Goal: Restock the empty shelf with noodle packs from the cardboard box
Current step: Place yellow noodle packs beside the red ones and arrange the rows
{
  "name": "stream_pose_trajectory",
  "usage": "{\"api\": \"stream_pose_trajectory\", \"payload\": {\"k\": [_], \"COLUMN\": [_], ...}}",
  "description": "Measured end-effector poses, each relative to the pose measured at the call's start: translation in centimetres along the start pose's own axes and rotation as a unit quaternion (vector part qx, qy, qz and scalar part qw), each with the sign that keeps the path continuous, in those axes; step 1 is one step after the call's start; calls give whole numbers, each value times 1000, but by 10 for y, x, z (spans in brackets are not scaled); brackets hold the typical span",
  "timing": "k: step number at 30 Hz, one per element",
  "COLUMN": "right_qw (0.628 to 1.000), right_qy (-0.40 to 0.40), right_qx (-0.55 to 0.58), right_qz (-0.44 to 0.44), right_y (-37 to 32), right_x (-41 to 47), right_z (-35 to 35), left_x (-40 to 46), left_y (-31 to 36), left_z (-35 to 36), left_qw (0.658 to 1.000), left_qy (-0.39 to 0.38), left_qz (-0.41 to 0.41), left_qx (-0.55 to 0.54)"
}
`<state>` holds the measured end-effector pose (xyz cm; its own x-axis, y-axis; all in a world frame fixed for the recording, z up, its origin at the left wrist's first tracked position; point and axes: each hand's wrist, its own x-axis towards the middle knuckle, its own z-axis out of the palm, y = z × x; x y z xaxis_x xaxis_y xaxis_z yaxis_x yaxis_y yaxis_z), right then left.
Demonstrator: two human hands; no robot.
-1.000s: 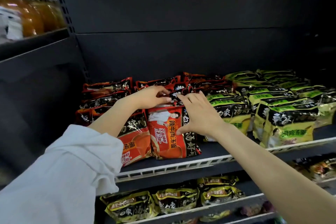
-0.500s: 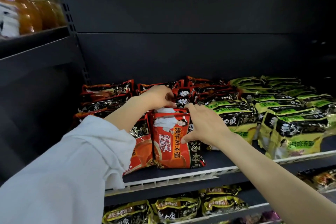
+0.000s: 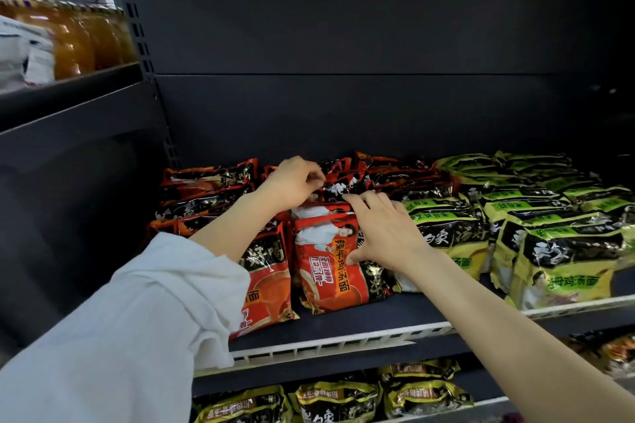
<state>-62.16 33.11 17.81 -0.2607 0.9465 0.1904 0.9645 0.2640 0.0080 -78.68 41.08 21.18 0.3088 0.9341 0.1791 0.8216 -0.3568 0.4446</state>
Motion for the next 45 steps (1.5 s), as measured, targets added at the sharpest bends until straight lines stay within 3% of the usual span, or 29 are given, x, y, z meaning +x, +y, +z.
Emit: {"api": "stream_pose_trajectory", "payload": {"k": [3,6,8,10,13,22,27,30,33,35,38,42,45], "right_qw": [999,997,998,1000,1000,1000,1000,1000,1000,1000,1000,1000,1000], "right_qy": [-8,-16,-13,-14,-7,-2,7,15,9,3,0,3,3], "right_qx": [39,77,59,25,-8,4,-8,-10,-6,-6,-6,-8,-8], "right_qz": [1,6,3,-4,-7,-4,1,7,7,7,8,7,9], "right_y": [1,-2,-4,-7,-8,-7,-7,-5,-5,-6,-7,-6,-6], "right_x": [-5,-7,-6,-5,-4,-10,-15,-17,-17,-17,-16,-17,-18], "right_z": [2,1,1,1,-1,2,-1,-1,-3,-3,-2,-1,-1], "left_x": [-2,-5,-4,1,7,15,9,3,1,4,9,14,20], "left_y": [-8,-10,-7,-3,7,14,19,12,5,3,15,31,34], "left_z": [-5,-9,-8,-5,5,15,14,16,16,7,-10,-1,11], "left_qw": [995,996,991,988,990,990,999,986,975,974,980,993,994], "left_qy": [9,-57,-90,-77,-83,-66,-25,43,44,-14,-95,-60,-48], "left_qz": [-44,-55,-47,-45,-15,-18,-47,-93,-131,-163,-175,-101,-94], "left_qx": [84,50,82,127,109,123,0,-131,-174,-154,-27,5,40]}}
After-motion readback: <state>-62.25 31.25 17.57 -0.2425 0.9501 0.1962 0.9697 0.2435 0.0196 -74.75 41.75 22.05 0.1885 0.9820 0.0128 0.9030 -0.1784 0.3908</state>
